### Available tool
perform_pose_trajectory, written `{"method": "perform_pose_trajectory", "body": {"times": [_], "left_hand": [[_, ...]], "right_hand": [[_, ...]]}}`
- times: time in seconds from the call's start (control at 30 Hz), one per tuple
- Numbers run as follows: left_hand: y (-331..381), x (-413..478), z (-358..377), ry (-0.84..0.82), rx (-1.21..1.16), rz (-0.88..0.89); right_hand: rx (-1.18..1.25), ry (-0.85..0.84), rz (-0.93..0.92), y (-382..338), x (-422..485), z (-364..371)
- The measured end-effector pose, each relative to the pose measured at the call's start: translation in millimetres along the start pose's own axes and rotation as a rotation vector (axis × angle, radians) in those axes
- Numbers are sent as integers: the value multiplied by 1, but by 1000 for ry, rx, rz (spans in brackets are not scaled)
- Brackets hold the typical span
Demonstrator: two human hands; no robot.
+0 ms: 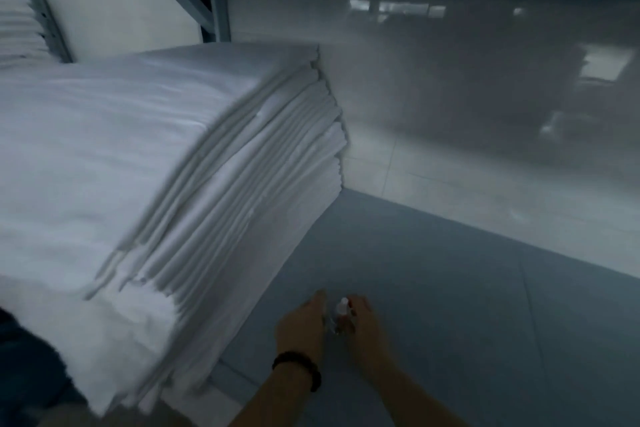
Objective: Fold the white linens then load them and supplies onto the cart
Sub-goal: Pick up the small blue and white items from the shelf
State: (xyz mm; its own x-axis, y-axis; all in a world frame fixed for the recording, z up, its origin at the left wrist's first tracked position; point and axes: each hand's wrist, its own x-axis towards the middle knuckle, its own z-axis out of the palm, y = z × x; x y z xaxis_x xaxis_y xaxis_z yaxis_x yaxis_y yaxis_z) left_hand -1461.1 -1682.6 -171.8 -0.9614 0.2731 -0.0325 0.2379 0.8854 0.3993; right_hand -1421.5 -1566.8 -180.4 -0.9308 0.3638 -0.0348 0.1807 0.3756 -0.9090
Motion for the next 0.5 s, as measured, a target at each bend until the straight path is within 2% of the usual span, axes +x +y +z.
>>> {"method": "perform_pose_trajectory", "body": {"times": [0.17,0.23,0.5], "left_hand": [[1,-55,-11,-23,47,22],[0,-69,-16,-40,37,24],[-4,-91,-25,-120,49,40]], "right_hand": [[11,0,85,-13,-62,-5],[-87,-62,107,-13,-75,-8],[-242,-27,77,-9,-97,-13]]}}
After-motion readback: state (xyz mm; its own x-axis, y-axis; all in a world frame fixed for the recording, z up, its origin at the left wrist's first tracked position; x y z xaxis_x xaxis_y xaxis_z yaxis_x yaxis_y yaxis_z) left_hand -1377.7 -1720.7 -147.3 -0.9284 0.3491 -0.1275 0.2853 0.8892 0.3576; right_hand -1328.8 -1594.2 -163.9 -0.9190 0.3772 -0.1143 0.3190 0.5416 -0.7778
